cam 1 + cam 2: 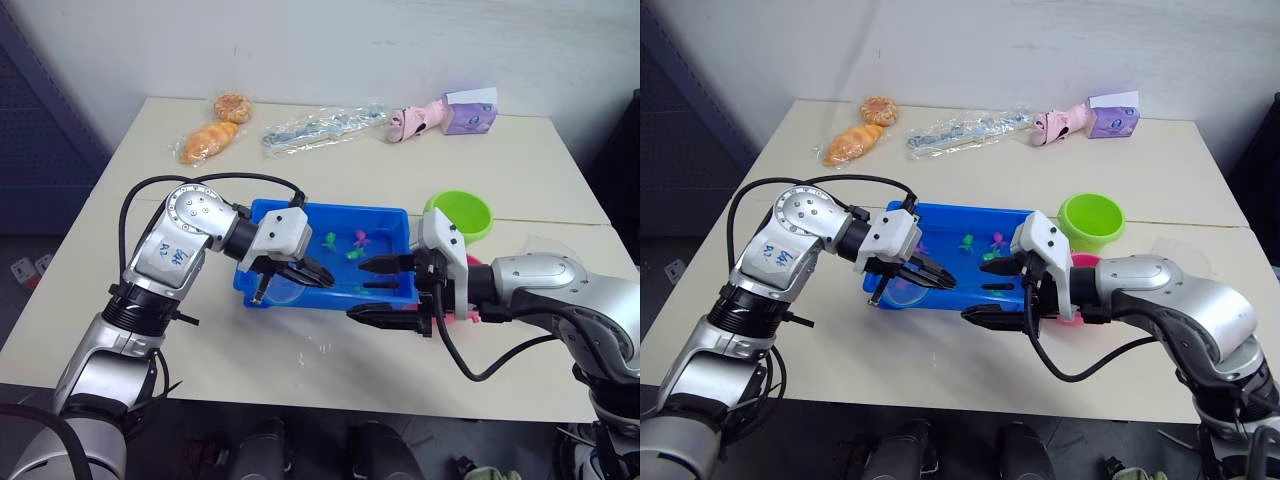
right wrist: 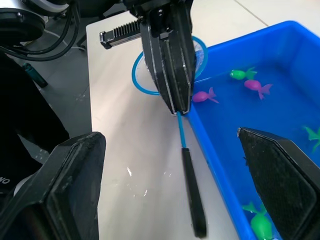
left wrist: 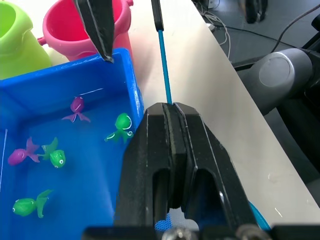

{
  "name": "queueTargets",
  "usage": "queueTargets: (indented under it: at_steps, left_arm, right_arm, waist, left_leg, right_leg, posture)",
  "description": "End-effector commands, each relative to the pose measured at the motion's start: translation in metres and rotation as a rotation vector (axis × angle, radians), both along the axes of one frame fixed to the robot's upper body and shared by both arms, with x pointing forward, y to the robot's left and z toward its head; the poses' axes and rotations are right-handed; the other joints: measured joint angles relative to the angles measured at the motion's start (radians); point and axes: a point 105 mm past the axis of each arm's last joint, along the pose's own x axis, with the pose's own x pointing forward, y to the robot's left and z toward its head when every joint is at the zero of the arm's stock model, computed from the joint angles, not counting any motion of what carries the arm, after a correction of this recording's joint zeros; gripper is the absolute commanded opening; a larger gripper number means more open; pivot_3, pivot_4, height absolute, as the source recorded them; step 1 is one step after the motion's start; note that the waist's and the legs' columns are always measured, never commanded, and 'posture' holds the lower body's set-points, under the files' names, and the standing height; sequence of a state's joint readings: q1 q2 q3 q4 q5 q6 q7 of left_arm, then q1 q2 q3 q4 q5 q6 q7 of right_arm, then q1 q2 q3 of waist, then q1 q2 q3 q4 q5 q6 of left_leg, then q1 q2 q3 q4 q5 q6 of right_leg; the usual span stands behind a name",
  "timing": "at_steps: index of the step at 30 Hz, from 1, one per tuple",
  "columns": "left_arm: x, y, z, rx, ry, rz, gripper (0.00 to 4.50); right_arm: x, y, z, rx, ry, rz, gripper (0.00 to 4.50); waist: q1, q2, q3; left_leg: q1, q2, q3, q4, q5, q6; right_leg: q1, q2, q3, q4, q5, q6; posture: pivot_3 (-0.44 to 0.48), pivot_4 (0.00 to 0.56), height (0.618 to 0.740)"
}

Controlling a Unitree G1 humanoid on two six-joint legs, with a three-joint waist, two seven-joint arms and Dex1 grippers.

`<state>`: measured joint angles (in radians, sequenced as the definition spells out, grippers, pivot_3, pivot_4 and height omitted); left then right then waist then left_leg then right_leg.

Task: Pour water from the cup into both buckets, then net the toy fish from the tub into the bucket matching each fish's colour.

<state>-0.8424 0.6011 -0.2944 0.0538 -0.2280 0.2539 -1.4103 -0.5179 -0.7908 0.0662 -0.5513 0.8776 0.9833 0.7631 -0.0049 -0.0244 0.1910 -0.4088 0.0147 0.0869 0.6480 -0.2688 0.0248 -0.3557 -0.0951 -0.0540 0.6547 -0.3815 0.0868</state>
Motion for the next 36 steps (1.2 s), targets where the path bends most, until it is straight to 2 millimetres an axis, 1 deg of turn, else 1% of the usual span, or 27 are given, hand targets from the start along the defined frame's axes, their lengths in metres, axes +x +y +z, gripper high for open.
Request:
queueTargets:
  at_steps: [1,2,3,4,5,6,7,10,11,13,14,15,16,17,18,19,20,21,22,23,24,26,29,31,33,36]
  left_arm:
    - [-0.001,-0.003,0.006,-0.01,-0.026,-0.006,0.0]
    - [-0.001,-0.003,0.006,-0.01,-0.026,-0.006,0.0]
    - [-0.001,-0.003,0.006,-0.011,-0.026,-0.005,0.0]
    - [-0.001,-0.003,0.005,-0.012,-0.027,-0.005,0.0]
    - [0.0,-0.003,0.005,-0.013,-0.028,-0.004,0.0]
    - [0.0,-0.003,0.006,-0.015,-0.029,-0.003,0.0]
    - [0.0,-0.003,0.006,-0.018,-0.031,-0.001,0.0]
    - [0.0,-0.003,0.007,-0.035,-0.015,0.004,0.0]
    - [0.0,-0.003,0.011,-0.067,-0.011,0.006,0.0]
    - [-0.001,0.0,0.024,-0.156,0.019,0.008,0.74]
    - [-0.002,0.001,0.028,-0.19,0.028,0.008,0.98]
    - [0.002,0.008,0.036,-0.239,0.025,0.034,1.45]
    - [0.01,0.018,0.045,-0.3,0.002,0.08,1.81]
    - [0.016,0.027,0.053,-0.352,-0.014,0.124,2.03]
    - [0.019,0.032,0.057,-0.386,-0.023,0.152,2.52]
    - [0.028,0.044,0.067,-0.461,-0.069,0.218,3.04]
    - [0.033,0.052,0.073,-0.51,-0.1,0.262,3.34]
    - [0.038,0.064,0.076,-0.556,-0.093,0.314,3.66]
    - [0.042,0.075,0.075,-0.585,-0.086,0.366,4.14]
    - [0.044,0.084,0.07,-0.594,-0.078,0.404,4.46]
    - [0.046,0.093,0.061,-0.58,-0.071,0.438,4.46]
    - [0.045,0.1,0.049,-0.554,-0.058,0.465,4.46]
    - [0.034,0.099,0.016,-0.501,0.054,0.468,4.46]
    - [0.028,0.095,-0.001,-0.477,0.09,0.466,4.46]
    - [0.023,0.089,-0.011,-0.463,0.116,0.455,4.46]
    - [0.019,0.082,-0.014,-0.462,0.138,0.438,4.46]
  right_arm:
    - [-0.004,0.003,0.008,0.006,-0.047,0.017,2.68]
    - [-0.004,0.003,0.008,0.007,-0.047,0.017,2.14]
    - [-0.003,0.003,0.009,0.007,-0.051,0.013,1.78]
    - [-0.003,0.003,0.009,0.007,-0.053,0.011,1.31]
    - [-0.003,0.003,0.009,0.006,-0.054,0.01,0.66]
    - [-0.003,0.002,0.009,0.004,-0.056,0.009,0.38]
    - [-0.002,0.002,0.008,0.002,-0.056,0.008,0.01]
    - [-0.002,0.001,0.008,-0.002,-0.065,0.002,0.01]
    - [-0.001,0.0,0.009,0.003,-0.074,-0.006,0.01]
    - [0.001,-0.004,0.012,0.021,-0.101,-0.035,0.0]
    - [0.002,-0.005,0.014,0.027,-0.109,-0.043,0.0]
    - [0.002,-0.009,0.015,0.024,-0.128,-0.058,0.0]
    - [0.001,-0.015,0.016,0.012,-0.141,-0.072,0.0]
    - [0.0,-0.019,0.017,0.001,-0.153,-0.085,0.0]
    - [-0.001,-0.023,0.017,-0.007,-0.161,-0.092,0.0]
    - [0.0,-0.03,0.019,-0.029,-0.183,-0.113,0.0]
    - [0.0,-0.034,0.021,-0.044,-0.2,-0.127,0.0]
    - [0.003,-0.043,0.02,-0.112,-0.254,-0.144,0.0]
    - [0.006,-0.05,0.02,-0.167,-0.298,-0.161,0.0]
    - [0.011,-0.057,0.021,-0.216,-0.337,-0.182,0.0]
    - [0.016,-0.064,0.023,-0.275,-0.393,-0.202,0.0]
    - [0.022,-0.071,0.024,-0.336,-0.452,-0.214,0.0]
    - [0.04,-0.087,0.021,-0.507,-0.566,-0.215,0.0]
    - [0.052,-0.092,0.023,-0.608,-0.648,-0.204,0.0]
    - [0.063,-0.09,0.026,-0.647,-0.7,-0.191,0.0]
    - [0.075,-0.087,0.028,-0.7,-0.738,-0.178,0.0]
  waist:
    - [0.001,0.0,0.0]
    - [0.001,0.0,0.0]
    - [0.001,0.0,0.0]
    - [0.0,0.0,0.0]
    - [0.0,0.0,0.0]
    - [0.0,0.0,0.0]
    - [0.0,0.0,0.0]
    - [0.0,0.0,0.0]
    - [0.0,0.0,0.0]
    - [0.001,0.0,0.0]
    - [0.001,0.0,0.0]
    - [0.001,0.0,0.0]
    - [0.0,0.0,0.0]
    - [0.0,0.0,0.0]
    - [0.0,0.0,0.0]
    - [-0.002,0.0,0.0]
    - [-0.002,0.0,0.0]
    - [-0.001,0.0,0.0]
    - [-0.001,0.0,0.0]
    - [-0.001,0.0,0.0]
    - [-0.003,0.0,0.0]
    - [-0.005,0.0,0.0]
    - [-0.004,0.0,0.0]
    - [-0.006,0.0,0.0]
    - [-0.011,0.0,0.0]
    - [-0.012,0.0,0.0]
  left_leg:
    - [0.0,0.0,0.0,0.0,0.0,0.0]
    - [0.0,0.0,0.0,0.0,0.0,0.0]
    - [0.0,0.0,0.0,0.0,0.0,0.0]
    - [0.0,0.0,0.0,0.0,0.0,0.0]
    - [0.0,0.0,0.0,0.0,0.0,0.0]
    - [0.0,0.0,0.0,0.0,0.0,0.0]
    - [0.0,0.0,0.0,0.0,0.0,0.0]
    - [0.0,0.0,0.0,0.0,0.0,0.0]
    - [0.0,0.0,0.0,0.0,0.0,0.0]
    - [0.0,0.0,0.0,0.0,0.0,0.0]
    - [0.0,0.0,0.0,0.0,0.0,0.0]
    - [0.0,0.0,0.0,0.0,0.0,0.0]
    - [0.0,0.0,0.0,0.0,0.0,0.0]
    - [0.0,0.0,0.0,0.0,0.0,0.0]
    - [0.0,0.0,0.0,0.0,0.0,0.0]
    - [0.0,0.0,0.0,0.0,0.0,0.0]
    - [0.0,0.0,0.0,0.0,0.0,0.0]
    - [0.0,0.0,0.0,0.0,0.0,0.0]
    - [0.0,0.0,0.0,0.001,0.0,0.0]
    - [0.0,0.0,0.0,0.001,0.0,0.0]
    - [0.0,0.0,0.0,0.001,0.0,0.0]
    - [0.001,0.0,0.001,0.0,0.0,0.0]
    - [0.001,0.0,0.001,0.0,0.0,0.0]
    - [0.002,0.0,0.002,0.001,0.0,0.0]
    - [0.001,0.0,0.002,0.001,0.0,0.0]
    - [0.001,0.0,0.002,0.001,0.001,-0.002]
  right_leg:
    - [0.0,0.0,0.0,0.0,0.0,0.0]
    - [0.0,0.0,0.0,0.0,0.0,0.0]
    - [0.0,0.0,0.0,0.0,0.0,0.0]
    - [0.0,0.0,0.0,0.0,0.0,0.0]
    - [0.0,0.0,0.0,0.0,0.0,0.0]
    - [0.0,0.0,0.0,0.0,0.0,0.0]
    - [0.0,0.0,0.0,0.0,0.0,0.0]
    - [0.0,0.0,0.0,0.0,0.0,0.0]
    - [0.0,0.0,0.0,0.0,0.0,0.0]
    - [0.0,0.0,0.0,0.001,0.0,0.0]
    - [0.0,0.0,0.0,0.001,0.0,0.0]
    - [0.0,0.0,0.0,0.001,0.0,0.0]
    - [0.0,0.0,0.0,0.002,0.0,0.0]
    - [0.0,0.0,0.0,0.002,0.0,0.0]
    - [0.0,0.0,0.0,0.001,0.0,0.0]
    - [0.0,0.0,0.0,0.001,0.0,0.0]
    - [0.0,0.0,-0.001,0.001,0.0,0.0]
    - [0.0,0.0,-0.001,0.001,0.0,0.0]
    - [0.0,0.0,-0.001,0.001,0.0,0.0]
    - [0.0,0.0,-0.001,0.001,0.0,0.0]
    - [0.0,0.0,-0.001,0.001,0.0,0.0]
    - [0.0,0.0,0.0,0.002,0.0,0.0]
    - [0.0,0.0,0.0,0.002,0.0,0.0]
    - [0.0,0.0,0.001,0.002,0.0,0.0]
    - [-0.001,0.0,0.001,0.002,0.0,0.0]
    - [-0.002,0.0,0.001,0.003,0.0,0.0]
  posture:
    - [0.0,0.15,0.74]
    - [0.0,0.15,0.74]
    - [0.0,0.15,0.74]
    - [0.0,0.15,0.74]
    - [0.0,0.15,0.74]
    - [0.0,0.15,0.74]
    - [0.0,0.15,0.74]
    - [0.0,0.15,0.74]
    - [0.0,0.15,0.74]
    - [0.0,0.15,0.74]
    - [0.0,0.15,0.74]
    - [0.0,0.15,0.74]
    - [0.0,0.15,0.74]
    - [0.0,0.15,0.74]
    - [0.0,0.15,0.74]
    - [0.0,0.15,0.74]
    - [0.0,0.15,0.74]
    - [0.0,0.15,0.74]
    - [0.0,0.15,0.74]
    - [0.0,0.15,0.74]
    - [0.0,0.15,0.74]
    - [0.0,0.15,0.74]
    - [0.0,0.15,0.74]
    - [0.0,0.15,0.74]
    - [0.0,0.15,0.74]
    - [0.0,0.15,0.74]
